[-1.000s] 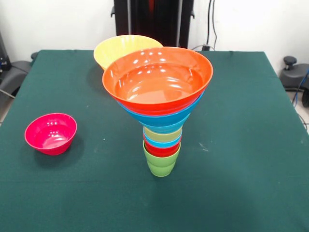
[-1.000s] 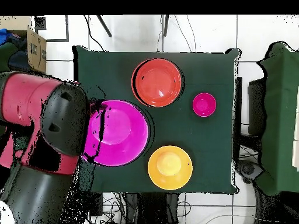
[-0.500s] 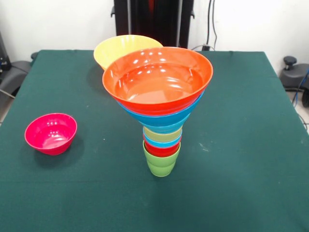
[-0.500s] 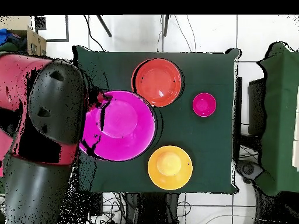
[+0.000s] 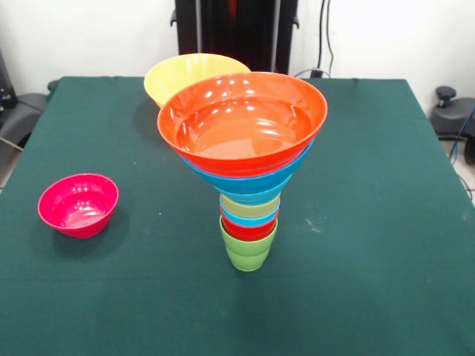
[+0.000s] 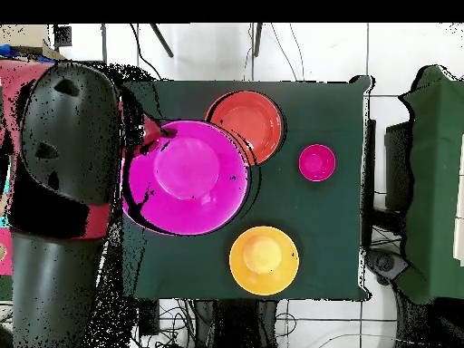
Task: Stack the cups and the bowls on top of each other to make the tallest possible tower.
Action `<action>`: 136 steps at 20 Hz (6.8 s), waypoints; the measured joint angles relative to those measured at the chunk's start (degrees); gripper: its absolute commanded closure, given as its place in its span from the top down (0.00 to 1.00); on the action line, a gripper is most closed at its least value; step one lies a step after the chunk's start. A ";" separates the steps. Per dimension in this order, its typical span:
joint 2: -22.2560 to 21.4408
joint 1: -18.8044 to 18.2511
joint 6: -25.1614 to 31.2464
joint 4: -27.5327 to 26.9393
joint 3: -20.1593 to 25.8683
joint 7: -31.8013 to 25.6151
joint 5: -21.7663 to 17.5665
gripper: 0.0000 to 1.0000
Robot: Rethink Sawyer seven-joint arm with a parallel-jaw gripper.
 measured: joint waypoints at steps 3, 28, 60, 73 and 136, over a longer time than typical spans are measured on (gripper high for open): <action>0.98 -0.25 0.00 -1.86 0.01 0.00 -0.69 0.00; 7.74 -5.07 0.95 -12.50 -0.02 0.00 -0.80 0.00; 13.48 -11.10 5.16 -24.08 -0.06 0.00 -0.78 0.00; 14.96 -13.62 5.17 -27.73 -0.02 0.00 -0.73 0.00; 19.98 -20.25 5.14 -34.98 3.85 -0.12 0.78 0.00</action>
